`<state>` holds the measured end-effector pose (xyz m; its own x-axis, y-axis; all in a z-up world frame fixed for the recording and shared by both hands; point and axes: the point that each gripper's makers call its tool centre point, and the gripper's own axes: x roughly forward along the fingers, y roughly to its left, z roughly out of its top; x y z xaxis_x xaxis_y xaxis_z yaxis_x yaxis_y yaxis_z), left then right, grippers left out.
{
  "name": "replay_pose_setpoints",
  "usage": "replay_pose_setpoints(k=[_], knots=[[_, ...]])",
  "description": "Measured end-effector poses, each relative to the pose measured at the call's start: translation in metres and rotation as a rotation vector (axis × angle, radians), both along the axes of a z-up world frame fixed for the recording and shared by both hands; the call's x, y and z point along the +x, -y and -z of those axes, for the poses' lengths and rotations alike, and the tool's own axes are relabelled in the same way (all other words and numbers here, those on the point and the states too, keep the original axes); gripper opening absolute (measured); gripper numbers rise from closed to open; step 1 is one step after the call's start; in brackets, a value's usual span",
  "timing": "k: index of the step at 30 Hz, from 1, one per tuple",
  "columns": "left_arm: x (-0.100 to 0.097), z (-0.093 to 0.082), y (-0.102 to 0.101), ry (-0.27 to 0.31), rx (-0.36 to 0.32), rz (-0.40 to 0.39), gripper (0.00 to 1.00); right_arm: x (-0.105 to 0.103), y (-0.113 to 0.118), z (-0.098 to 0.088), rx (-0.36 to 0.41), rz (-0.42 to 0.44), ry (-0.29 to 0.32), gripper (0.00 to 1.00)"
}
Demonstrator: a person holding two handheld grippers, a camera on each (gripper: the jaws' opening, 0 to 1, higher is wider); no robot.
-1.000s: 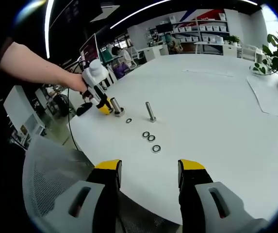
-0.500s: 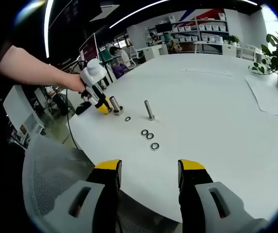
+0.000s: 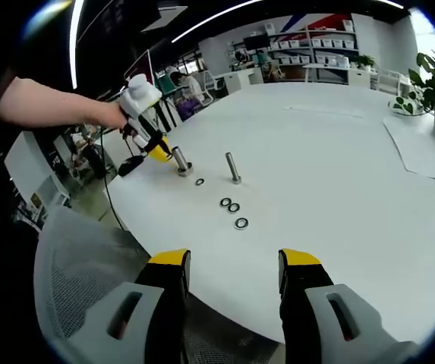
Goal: Place the washer onto the threaded stud by aligning its center hole with the stud, sliding it down to the base, and recovering from edge contact or off-axis alignment until the washer reaches the visible bottom stop.
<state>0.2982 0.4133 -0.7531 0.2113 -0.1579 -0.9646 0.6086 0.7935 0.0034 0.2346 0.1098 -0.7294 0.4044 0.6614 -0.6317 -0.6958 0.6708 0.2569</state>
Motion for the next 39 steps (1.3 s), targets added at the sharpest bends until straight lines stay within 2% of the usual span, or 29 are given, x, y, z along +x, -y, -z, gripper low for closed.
replay_pose_setpoints(k=[12,18,26,39], knots=[[0.007,-0.038,0.025,0.046,-0.023,0.08,0.18,0.0,-0.001,-0.001,0.003,-0.01,0.006,0.49],[0.011,-0.042,0.041,0.062,-0.019,0.127,0.18,-0.001,0.001,0.0,0.005,-0.008,0.005,0.49],[0.011,-0.036,0.05,0.031,-0.005,0.17,0.19,0.001,0.003,-0.002,0.016,0.0,0.005,0.49],[0.009,-0.022,0.049,-0.012,0.047,0.207,0.19,0.001,0.004,-0.005,0.033,0.01,0.011,0.49]])
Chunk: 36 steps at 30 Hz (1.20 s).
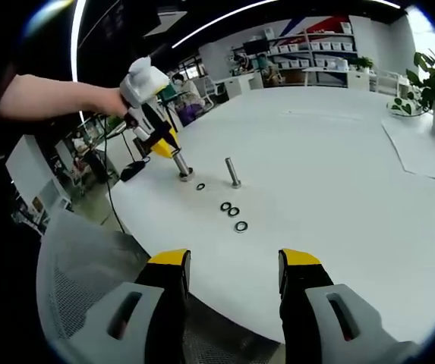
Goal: Place the washer onto the threaded stud by aligning its center hole with the stud, sliding it down to the base, and recovering from edge contact or off-axis alignment until the washer reaches the visible bottom stop.
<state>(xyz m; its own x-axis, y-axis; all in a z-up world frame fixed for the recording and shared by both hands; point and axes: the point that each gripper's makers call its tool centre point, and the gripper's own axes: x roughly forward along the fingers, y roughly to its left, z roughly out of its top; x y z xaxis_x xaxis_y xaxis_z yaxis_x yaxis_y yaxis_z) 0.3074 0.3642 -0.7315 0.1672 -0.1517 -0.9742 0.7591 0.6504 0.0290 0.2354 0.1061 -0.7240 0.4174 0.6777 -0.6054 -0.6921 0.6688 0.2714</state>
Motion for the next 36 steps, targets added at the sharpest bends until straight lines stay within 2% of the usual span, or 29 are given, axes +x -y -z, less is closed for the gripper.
replay_pose_setpoints(k=[6,17,22,25,28,31,36], knots=[[0.0,0.01,0.002,-0.009,0.01,0.008,0.19,-0.001,0.002,0.0,-0.004,0.003,0.0,0.49],[0.0,0.045,0.001,-0.043,0.057,-0.007,0.19,-0.007,0.008,0.0,-0.007,0.016,-0.004,0.49],[0.001,0.052,0.0,-0.053,0.064,-0.014,0.19,-0.008,0.009,-0.002,-0.009,0.019,-0.003,0.49],[0.0,0.053,0.001,-0.055,0.06,-0.013,0.19,-0.008,0.009,-0.002,-0.01,0.021,-0.002,0.49],[0.001,0.052,0.0,-0.068,0.036,-0.091,0.2,-0.008,0.009,-0.003,-0.01,0.023,-0.001,0.49],[0.0,0.052,-0.002,-0.065,0.02,-0.116,0.21,-0.011,0.009,-0.003,-0.008,0.023,-0.002,0.49],[0.005,0.039,-0.001,0.011,-0.031,-0.184,0.31,-0.016,0.007,-0.003,-0.005,0.011,-0.008,0.49]])
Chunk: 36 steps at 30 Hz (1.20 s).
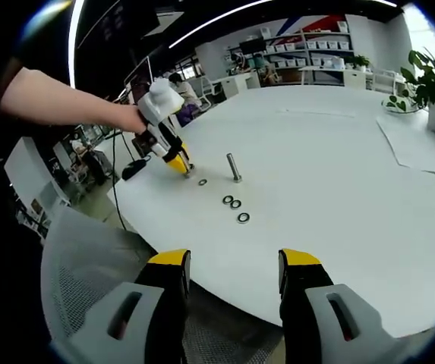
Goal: Place the washer onto the threaded stud by aligning its center hole with the stud, sliding it down to the base, and recovering from edge contact or off-axis alignment until the washer reaches the visible bottom stop.
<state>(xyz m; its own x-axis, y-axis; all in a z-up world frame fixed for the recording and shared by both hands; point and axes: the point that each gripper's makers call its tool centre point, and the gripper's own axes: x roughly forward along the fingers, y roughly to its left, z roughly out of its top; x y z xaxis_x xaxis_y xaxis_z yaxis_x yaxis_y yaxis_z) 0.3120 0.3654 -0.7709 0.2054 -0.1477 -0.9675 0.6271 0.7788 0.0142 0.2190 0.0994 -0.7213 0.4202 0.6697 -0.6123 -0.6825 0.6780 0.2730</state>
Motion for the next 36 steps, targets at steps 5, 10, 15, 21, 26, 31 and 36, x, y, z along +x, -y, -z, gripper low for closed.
replay_pose_setpoints(k=[5,10,15,21,26,31,36], knots=[[-0.006,-0.016,-0.004,0.05,-0.013,-0.021,0.31,-0.001,-0.001,-0.004,0.014,0.004,0.002,0.49],[-0.008,-0.033,-0.005,0.115,-0.069,-0.1,0.31,-0.003,-0.002,-0.007,0.019,-0.008,0.01,0.49],[-0.022,-0.045,-0.005,0.157,-0.1,-0.139,0.32,-0.007,-0.007,-0.01,0.024,-0.036,0.02,0.49],[-0.036,-0.057,-0.009,0.226,-0.132,-0.189,0.33,-0.008,-0.006,-0.014,0.025,-0.047,0.029,0.49],[-0.048,-0.066,-0.014,0.264,-0.155,-0.226,0.34,-0.008,-0.008,-0.016,0.033,-0.05,0.027,0.49],[-0.056,-0.08,-0.017,0.32,-0.188,-0.264,0.34,-0.006,-0.012,-0.016,0.036,-0.057,0.025,0.49],[-0.058,-0.088,-0.017,0.366,-0.236,-0.317,0.36,-0.002,-0.016,-0.015,0.033,-0.063,0.026,0.49]])
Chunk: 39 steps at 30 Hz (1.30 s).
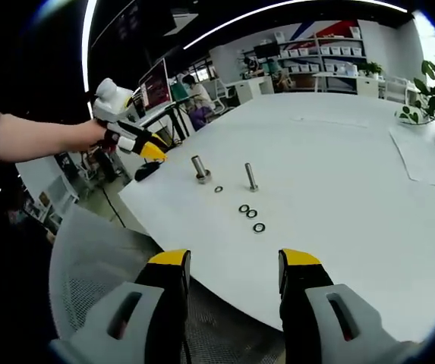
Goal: Place the washer onto the threaded stud by aligning its center hole with the stud, sliding it down to the base, and recovering from edge contact or off-axis alignment until the washer reaches the visible bottom stop.
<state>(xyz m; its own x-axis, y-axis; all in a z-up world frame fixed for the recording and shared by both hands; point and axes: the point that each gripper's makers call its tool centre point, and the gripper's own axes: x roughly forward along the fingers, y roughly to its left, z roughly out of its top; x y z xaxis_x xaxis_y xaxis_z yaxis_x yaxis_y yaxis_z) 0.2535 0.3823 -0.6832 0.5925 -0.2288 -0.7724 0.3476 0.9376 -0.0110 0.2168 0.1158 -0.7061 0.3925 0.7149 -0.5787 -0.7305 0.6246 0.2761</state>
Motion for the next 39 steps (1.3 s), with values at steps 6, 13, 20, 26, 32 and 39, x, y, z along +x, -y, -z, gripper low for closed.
replay_pose_setpoints(k=[6,13,20,26,32,39], knots=[[-0.004,-0.004,0.005,0.032,-0.03,-0.013,0.36,0.004,-0.003,0.002,-0.01,0.005,-0.004,0.49],[-0.009,-0.008,0.005,0.077,-0.069,-0.026,0.36,0.008,-0.006,0.003,-0.03,0.025,-0.011,0.49],[-0.017,-0.008,0.003,0.1,-0.11,-0.055,0.37,0.009,-0.01,0.005,-0.063,0.036,-0.012,0.49],[-0.023,-0.013,-0.003,0.134,-0.132,-0.063,0.37,0.01,-0.008,0.007,-0.105,0.044,-0.011,0.49],[-0.026,-0.018,-0.008,0.154,-0.143,-0.054,0.37,0.011,-0.01,0.005,-0.137,0.069,-0.008,0.49],[-0.034,-0.025,-0.013,0.18,-0.151,-0.021,0.38,0.006,-0.014,0.005,-0.176,0.088,0.0,0.49]])
